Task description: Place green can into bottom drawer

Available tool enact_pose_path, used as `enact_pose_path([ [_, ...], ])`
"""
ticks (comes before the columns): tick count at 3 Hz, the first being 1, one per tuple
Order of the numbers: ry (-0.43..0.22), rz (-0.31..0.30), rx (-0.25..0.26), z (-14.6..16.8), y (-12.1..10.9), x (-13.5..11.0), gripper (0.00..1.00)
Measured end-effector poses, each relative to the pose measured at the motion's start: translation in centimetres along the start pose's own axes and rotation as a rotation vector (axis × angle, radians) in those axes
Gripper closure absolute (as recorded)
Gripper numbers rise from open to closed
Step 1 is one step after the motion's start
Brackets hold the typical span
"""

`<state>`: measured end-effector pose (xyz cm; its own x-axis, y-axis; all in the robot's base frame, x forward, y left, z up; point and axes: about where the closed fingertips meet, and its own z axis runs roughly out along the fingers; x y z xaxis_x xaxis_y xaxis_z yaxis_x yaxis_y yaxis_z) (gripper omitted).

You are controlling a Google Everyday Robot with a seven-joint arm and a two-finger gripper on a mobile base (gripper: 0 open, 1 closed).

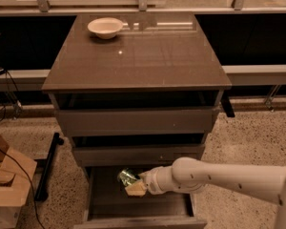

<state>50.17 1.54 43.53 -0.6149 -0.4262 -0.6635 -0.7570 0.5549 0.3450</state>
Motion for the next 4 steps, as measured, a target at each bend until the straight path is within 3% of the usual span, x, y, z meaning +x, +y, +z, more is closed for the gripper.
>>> enact_pose_path([
  [1, 0.006, 0.054, 0.039, 4.4, -3.9, 2.1, 1.00],
  [2, -0.005, 0.075, 0.054, 5.0, -5.0, 1.7, 1.00],
  [3, 0.025, 0.107, 0.112, 7.0, -5.7, 3.0, 1.00],
  [4, 0.047, 0.143, 0.133, 8.4, -6.4, 6.2, 1.00],
])
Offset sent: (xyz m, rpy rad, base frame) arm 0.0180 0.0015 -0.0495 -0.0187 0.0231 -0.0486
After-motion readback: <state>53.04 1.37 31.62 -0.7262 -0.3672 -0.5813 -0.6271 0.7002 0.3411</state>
